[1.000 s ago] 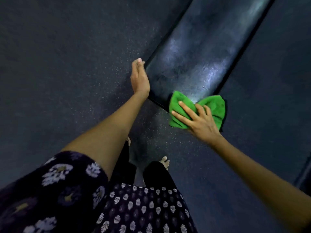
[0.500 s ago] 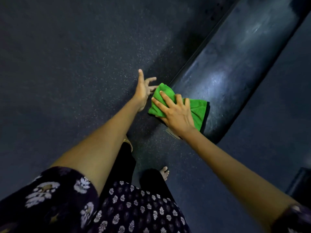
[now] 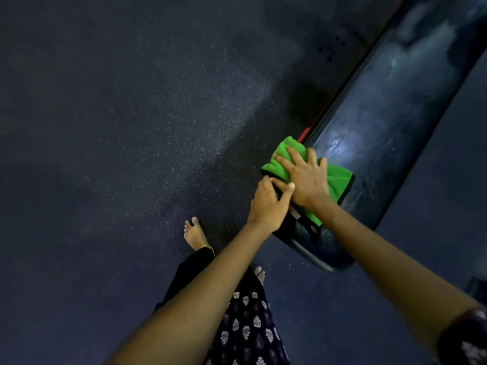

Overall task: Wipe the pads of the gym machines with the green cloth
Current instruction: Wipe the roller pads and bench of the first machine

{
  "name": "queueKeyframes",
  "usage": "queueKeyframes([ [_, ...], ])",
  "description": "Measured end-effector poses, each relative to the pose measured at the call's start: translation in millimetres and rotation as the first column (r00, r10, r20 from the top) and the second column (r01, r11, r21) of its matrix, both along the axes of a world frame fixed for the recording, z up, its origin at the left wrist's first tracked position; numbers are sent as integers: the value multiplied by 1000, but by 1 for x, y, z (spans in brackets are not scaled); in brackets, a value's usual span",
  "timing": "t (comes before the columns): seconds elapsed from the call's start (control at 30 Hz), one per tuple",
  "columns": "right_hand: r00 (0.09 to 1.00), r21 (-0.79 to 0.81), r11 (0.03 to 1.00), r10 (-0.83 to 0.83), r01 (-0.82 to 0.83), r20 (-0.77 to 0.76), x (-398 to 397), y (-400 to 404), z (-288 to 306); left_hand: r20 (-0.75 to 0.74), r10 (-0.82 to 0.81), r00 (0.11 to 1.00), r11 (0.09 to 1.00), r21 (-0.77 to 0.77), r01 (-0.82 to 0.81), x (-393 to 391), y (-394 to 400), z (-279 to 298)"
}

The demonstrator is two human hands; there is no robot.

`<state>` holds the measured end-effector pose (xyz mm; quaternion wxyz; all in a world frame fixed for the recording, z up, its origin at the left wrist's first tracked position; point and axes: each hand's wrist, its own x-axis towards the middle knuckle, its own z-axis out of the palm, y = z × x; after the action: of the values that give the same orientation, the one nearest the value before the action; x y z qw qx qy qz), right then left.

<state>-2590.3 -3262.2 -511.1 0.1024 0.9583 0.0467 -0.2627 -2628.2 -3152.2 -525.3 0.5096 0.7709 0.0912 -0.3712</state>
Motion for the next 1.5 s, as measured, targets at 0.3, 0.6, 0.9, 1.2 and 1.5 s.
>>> queueKeyframes([
  [0.3, 999, -20, 999, -50, 50, -11, 63, -46, -7, 54, -594, 802, 744, 417, 523, 3, -3, 8],
  [0.6, 998, -38, 999, -34, 32, -49, 108, -83, -5, -96, -614, 784, 690, 417, 591, 33, -36, 15],
  [0.9, 983, 153, 979, 150, -132, -109, 130, -114, -9, -119, -631, 766, 698, 345, 628, 85, -68, 13],
  [1.2, 961, 274, 939, 247, -206, -125, 149, -136, -17, -84, -636, 767, 723, 284, 630, 136, -99, 8],
  [1.5, 1000, 172, 985, -25, 24, 7, 231, -204, -20, -64, -676, 734, 704, 240, 669, 185, -134, 1],
])
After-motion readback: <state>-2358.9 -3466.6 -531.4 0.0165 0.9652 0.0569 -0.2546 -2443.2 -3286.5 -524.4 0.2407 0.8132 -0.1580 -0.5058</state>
